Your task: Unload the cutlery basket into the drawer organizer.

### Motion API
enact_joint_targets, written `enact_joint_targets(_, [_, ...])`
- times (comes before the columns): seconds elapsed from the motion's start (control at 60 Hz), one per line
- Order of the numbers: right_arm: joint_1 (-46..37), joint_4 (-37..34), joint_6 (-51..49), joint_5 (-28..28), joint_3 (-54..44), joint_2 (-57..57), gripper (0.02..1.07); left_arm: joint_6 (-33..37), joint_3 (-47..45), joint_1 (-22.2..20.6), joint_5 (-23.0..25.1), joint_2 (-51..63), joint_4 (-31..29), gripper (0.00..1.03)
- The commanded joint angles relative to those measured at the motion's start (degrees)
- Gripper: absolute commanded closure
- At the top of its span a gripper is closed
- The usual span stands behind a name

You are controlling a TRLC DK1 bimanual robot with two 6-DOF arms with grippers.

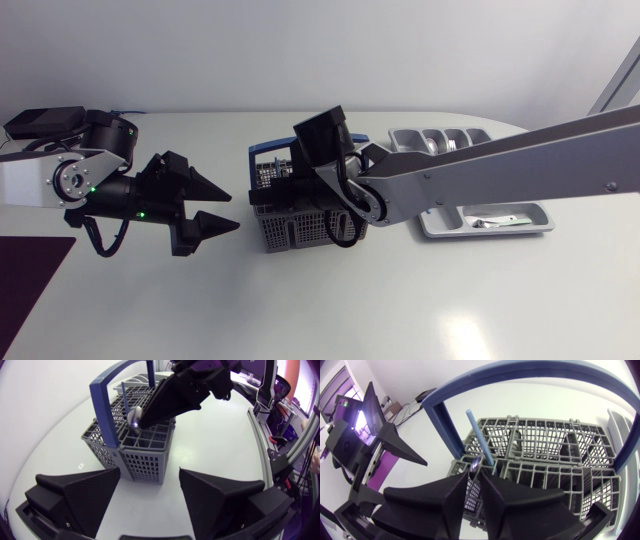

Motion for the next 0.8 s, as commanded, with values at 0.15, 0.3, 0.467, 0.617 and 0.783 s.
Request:
enact_joint_targets(0.15, [-0.1, 1.7, 1.5, 0.8, -2.3, -1.4, 0.88, 1.4, 0.4, 0.3, 0.9, 1.0, -0.4, 0.05])
enact_joint_targets(0.3, [-0.3, 2.4, 1.2, 0.9, -2.6, -1.4, 0.89, 1.4, 0.5, 0.2, 0.9, 0.9, -0.6, 0.05])
enact_joint_targets(0.467, [-0.3, 2.8, 1.0, 1.4, -2.9, -1.9, 0.89, 1.4, 0.1, 0.2, 0.9, 0.8, -0.6, 0.05])
enact_joint_targets(0.617, [-0.3, 3.1, 0.8, 1.7, -3.1, -2.2, 0.89, 1.4, 0.0, 0.1, 0.9, 0.6, -0.6, 0.05])
enact_joint_targets(0.783, [-0.4, 3.7, 0.7, 1.7, -3.5, -2.5, 0.88, 1.2, -0.1, 0.0, 0.9, 0.3, -0.6, 0.05])
